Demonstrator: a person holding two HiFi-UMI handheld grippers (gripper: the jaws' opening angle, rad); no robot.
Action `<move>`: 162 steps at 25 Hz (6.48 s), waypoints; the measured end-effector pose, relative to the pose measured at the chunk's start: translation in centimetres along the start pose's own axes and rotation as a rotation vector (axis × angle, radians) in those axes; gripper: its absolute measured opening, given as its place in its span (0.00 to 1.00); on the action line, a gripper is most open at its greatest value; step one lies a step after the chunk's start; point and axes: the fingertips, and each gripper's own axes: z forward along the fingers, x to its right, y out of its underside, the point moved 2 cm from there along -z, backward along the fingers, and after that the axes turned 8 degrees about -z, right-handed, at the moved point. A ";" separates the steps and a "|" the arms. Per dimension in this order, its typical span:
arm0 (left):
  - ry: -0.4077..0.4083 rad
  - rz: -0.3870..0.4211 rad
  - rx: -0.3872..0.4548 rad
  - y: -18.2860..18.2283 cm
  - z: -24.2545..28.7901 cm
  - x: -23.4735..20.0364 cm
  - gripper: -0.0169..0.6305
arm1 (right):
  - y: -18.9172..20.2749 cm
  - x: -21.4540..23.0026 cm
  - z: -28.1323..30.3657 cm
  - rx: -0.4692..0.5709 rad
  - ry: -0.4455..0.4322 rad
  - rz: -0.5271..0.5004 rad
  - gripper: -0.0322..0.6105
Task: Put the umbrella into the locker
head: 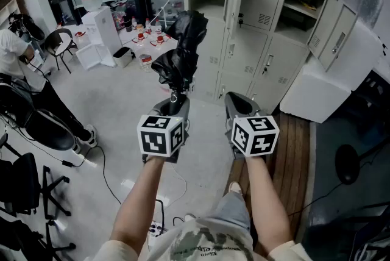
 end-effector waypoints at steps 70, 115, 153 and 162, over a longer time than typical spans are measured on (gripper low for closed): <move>0.009 0.047 -0.083 -14.3 36.3 -22.1 0.14 | -5.7 16.9 40.7 0.039 -0.006 0.002 0.05; 0.338 0.254 -0.501 -17.5 51.7 -29.5 0.14 | -8.4 18.0 50.9 -0.024 0.347 -0.024 0.05; 0.159 0.434 -0.632 -18.9 73.5 -27.3 0.15 | -8.0 30.8 58.3 -0.015 0.297 0.029 0.05; 0.128 0.487 -0.649 -19.2 76.6 -27.9 0.16 | -7.4 31.6 59.6 -0.032 0.283 0.039 0.05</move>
